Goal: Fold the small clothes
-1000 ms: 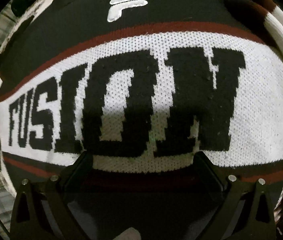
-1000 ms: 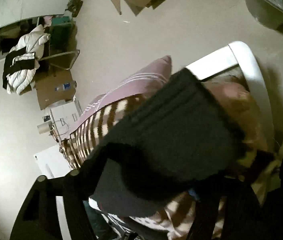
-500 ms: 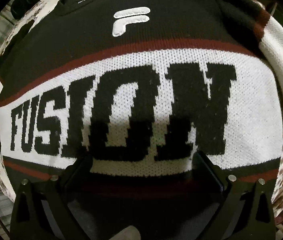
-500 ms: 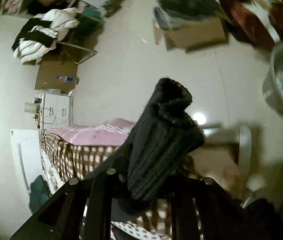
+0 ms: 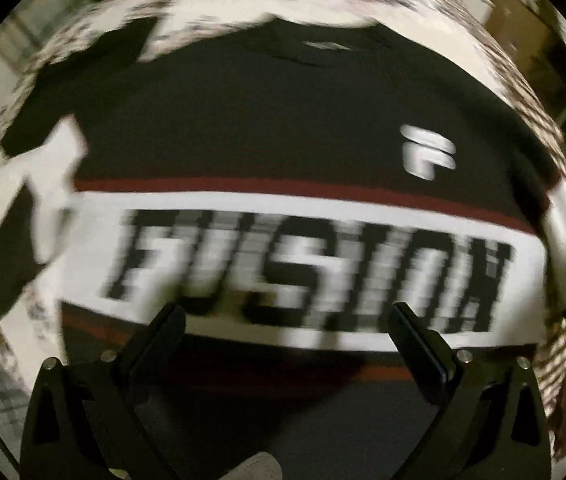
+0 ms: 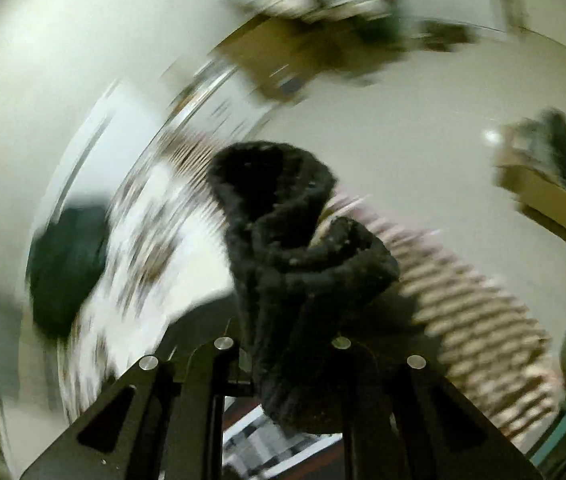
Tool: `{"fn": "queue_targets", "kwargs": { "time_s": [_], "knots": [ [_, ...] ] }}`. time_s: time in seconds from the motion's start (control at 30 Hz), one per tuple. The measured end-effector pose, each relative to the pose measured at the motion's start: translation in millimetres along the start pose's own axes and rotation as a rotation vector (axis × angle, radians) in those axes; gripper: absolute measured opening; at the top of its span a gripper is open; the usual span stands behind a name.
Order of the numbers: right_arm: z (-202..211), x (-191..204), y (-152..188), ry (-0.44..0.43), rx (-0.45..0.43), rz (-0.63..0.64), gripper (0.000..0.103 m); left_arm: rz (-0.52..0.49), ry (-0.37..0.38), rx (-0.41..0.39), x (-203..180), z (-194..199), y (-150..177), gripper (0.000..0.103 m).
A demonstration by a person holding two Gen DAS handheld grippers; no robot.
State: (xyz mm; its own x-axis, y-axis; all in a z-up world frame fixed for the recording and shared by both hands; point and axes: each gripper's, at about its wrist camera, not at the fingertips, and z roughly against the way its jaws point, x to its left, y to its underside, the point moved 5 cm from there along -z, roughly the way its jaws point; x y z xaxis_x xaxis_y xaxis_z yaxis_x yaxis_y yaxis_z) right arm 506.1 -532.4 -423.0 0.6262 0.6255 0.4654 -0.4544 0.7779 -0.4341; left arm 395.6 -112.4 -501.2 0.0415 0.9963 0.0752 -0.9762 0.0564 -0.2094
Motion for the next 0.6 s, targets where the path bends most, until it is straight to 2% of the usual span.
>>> {"fn": "queue_targets", "kwargs": {
  "time_s": [0.07,0.17,0.23,0.33,0.43,0.5,0.53,0.6],
  "knots": [
    [-42,73,41,-0.045,0.099,0.107,0.016,0.043,-0.035,-0.010,42,1,2,0.103],
    [-108,161,129,-0.084,0.260,0.273,0.016,0.105,-0.092,-0.008,96,1,15,0.103],
    [-146,205,196,-0.096,0.364,0.380,0.016,0.149,-0.121,0.010,129,-2,27,0.103],
    [-188,251,293,-0.101,0.481,0.522,0.016,0.198,-0.154,0.051,165,-12,46,0.103],
    [-214,271,367,-0.070,0.536,0.628,0.016,0.240,-0.166,0.078,192,-18,61,0.103],
    [-225,271,393,-0.038,0.554,0.703,0.016,0.259,-0.163,0.092,204,-23,67,0.103],
    [-229,267,403,-0.028,0.583,0.725,0.020,0.266,-0.160,0.097,208,-25,69,0.103],
    [-231,263,413,-0.027,0.665,0.744,0.034,0.278,-0.141,0.099,208,-23,69,0.103]
  ]
}}
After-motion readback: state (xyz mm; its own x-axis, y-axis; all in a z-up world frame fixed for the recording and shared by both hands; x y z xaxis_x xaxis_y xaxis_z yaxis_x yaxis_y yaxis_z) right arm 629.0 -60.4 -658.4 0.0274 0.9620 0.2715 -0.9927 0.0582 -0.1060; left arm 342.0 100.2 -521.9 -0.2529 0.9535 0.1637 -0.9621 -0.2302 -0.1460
